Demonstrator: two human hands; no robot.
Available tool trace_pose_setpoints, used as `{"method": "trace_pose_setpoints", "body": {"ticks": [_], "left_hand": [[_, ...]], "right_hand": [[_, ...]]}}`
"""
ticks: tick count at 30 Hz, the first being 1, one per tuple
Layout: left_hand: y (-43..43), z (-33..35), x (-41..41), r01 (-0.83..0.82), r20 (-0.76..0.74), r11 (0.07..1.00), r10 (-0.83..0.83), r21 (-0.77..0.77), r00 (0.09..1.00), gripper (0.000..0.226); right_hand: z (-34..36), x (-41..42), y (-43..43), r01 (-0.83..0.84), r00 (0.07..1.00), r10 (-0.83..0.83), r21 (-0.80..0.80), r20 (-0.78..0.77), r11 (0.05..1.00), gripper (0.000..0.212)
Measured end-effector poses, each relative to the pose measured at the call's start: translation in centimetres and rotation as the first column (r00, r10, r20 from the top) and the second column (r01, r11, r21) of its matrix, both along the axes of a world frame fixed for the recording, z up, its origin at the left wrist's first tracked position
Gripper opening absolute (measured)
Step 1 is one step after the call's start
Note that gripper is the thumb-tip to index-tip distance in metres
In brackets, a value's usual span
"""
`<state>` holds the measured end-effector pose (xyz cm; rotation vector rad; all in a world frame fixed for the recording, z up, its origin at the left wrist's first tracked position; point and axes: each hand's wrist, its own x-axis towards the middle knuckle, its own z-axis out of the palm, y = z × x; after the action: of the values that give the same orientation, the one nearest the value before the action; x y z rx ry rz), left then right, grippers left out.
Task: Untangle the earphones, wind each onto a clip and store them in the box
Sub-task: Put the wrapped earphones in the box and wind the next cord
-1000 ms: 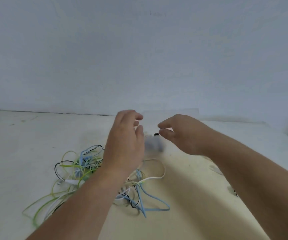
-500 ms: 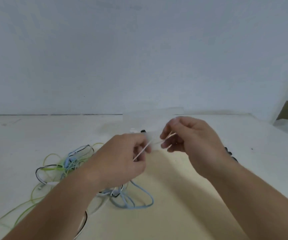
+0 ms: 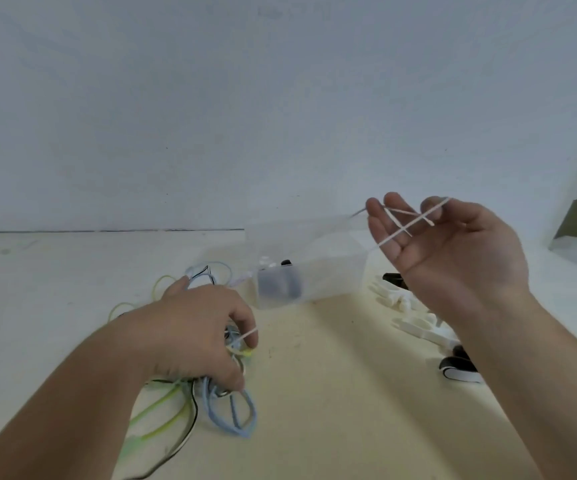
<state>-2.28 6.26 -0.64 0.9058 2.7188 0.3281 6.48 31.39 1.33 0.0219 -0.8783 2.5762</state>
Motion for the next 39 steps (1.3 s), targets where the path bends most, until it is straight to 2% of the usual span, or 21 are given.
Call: {"method": "trace_pose_setpoints", "body": {"ticks": [3,6,8,9,11,14,15,16,17,18,19,20,23,25,26,29,31,33,35,37,39], "left_hand": [[-0.2,0.0,-0.3,-0.016,-0.003,1.0,0.016,-0.011,1.0,0.045],[0.3,0.7,-0.4,-0.078,0.052,0.977,0.069,0.199,0.996,0.066],[0.6,0.8,-0.8,-0.168,-0.017,0.933,0.183,0.317,0.983,0.072],[0.5,0.5,-1.1,-0.194,-0.077,0.929,0.229,0.316,0.97,0.073],[0.2,-0.2,-1.7,-0.226,-0.198,0.953,0.266,0.202,0.943,0.063],[-0.3,-0.5,-1.9,-0.319,-0.27,0.945,0.325,0.068,0.906,0.051],[-0.5,-0.5,-1.9,-0.353,-0.307,0.934,0.352,0.053,0.884,0.048],[-0.6,-0.4,-1.9,-0.386,-0.357,0.922,0.374,0.041,0.856,0.044],[-0.6,-0.3,-2.0,-0.409,-0.402,0.912,0.387,0.033,0.83,0.043],[-0.6,-0.3,-2.1,-0.423,-0.432,0.905,0.397,0.039,0.81,0.045],[-0.6,-0.3,-2.2,-0.425,-0.448,0.903,0.408,0.069,0.795,0.048],[-0.5,-0.3,-2.2,-0.409,-0.457,0.904,0.419,0.126,0.785,0.051],[-0.1,-0.2,-1.9,-0.22,-0.458,0.895,0.394,0.387,0.797,0.048],[0.6,0.1,-1.2,-0.053,-0.398,0.846,0.305,0.531,0.865,0.028],[0.9,0.2,-0.9,-0.02,-0.339,0.832,0.248,0.554,0.908,0.019],[1.5,0.0,-0.3,0.036,-0.216,0.863,0.086,0.505,0.973,0.015],[1.7,-0.4,-0.2,0.046,-0.165,0.873,0.04,0.485,0.986,0.017],[1.9,-0.5,-0.3,0.03,-0.116,0.864,0.033,0.503,0.993,0.017],[2.0,-0.5,-0.3,0.007,-0.065,0.842,0.033,0.539,0.997,0.02],[2.1,-0.3,-0.2,-0.009,-0.027,0.821,0.029,0.571,0.999,0.023],[2.1,-0.2,0.0,-0.005,0.008,0.811,0.001,0.585,1.0,0.026]], "right_hand": [[-0.3,0.3,0.4,-0.001,0.999,-0.001,-0.075,-0.035,0.997,0.012],[-0.2,0.4,0.7,0.009,1.0,-0.011,-0.106,-0.019,0.994,0.024],[-0.1,0.3,1.1,0.042,0.999,-0.041,-0.041,0.027,0.998,0.021],[-0.1,0.2,1.2,0.059,0.997,-0.061,0.026,0.049,0.998,0.015],[-0.1,0.1,1.3,0.108,0.989,-0.126,0.193,0.08,0.975,0.01],[-0.3,-0.1,1.6,0.203,0.959,-0.262,0.394,0.104,0.896,0.018],[-0.4,0.0,1.6,0.243,0.931,-0.345,0.504,0.117,0.828,0.023],[-0.5,0.1,1.6,0.275,0.885,-0.452,0.662,0.109,0.698,0.026],[-0.5,0.2,1.5,0.274,0.827,-0.558,0.814,0.073,0.513,0.027],[-0.5,0.2,1.2,0.236,0.78,-0.625,0.915,0.023,0.328,0.024],[-0.5,0.2,0.9,0.171,0.766,-0.643,0.967,-0.009,0.191,0.019],[-0.6,0.2,0.6,0.086,0.782,-0.623,0.99,0.003,0.113,0.016],[-1.3,0.3,-0.6,-0.273,0.814,-0.545,0.96,0.201,-0.055,0.012],[-1.9,0.1,-1.1,-0.397,0.783,-0.565,0.908,0.26,-0.132,0.015],[-2.1,-0.1,-1.4,-0.418,0.769,-0.586,0.895,0.257,-0.157,0.016],[-2.3,-0.4,-2.4,-0.339,0.791,-0.603,0.894,0.102,-0.294,0.012],[-2.4,-0.2,-3.3,-0.19,0.872,-0.49,0.91,-0.016,-0.368,0.01],[-2.5,0.3,-4.1,-0.164,0.961,-0.272,0.903,0.056,-0.397,0.013],[-3.0,0.6,-4.9,-0.264,0.964,-0.097,0.832,0.249,-0.487,0.018],[-3.6,0.5,-5.3,-0.3,0.947,-0.089,0.745,0.31,-0.596,0.019],[-3.9,0.3,-5.2,-0.314,0.946,-0.126,0.742,0.3,-0.592,0.011]]}}
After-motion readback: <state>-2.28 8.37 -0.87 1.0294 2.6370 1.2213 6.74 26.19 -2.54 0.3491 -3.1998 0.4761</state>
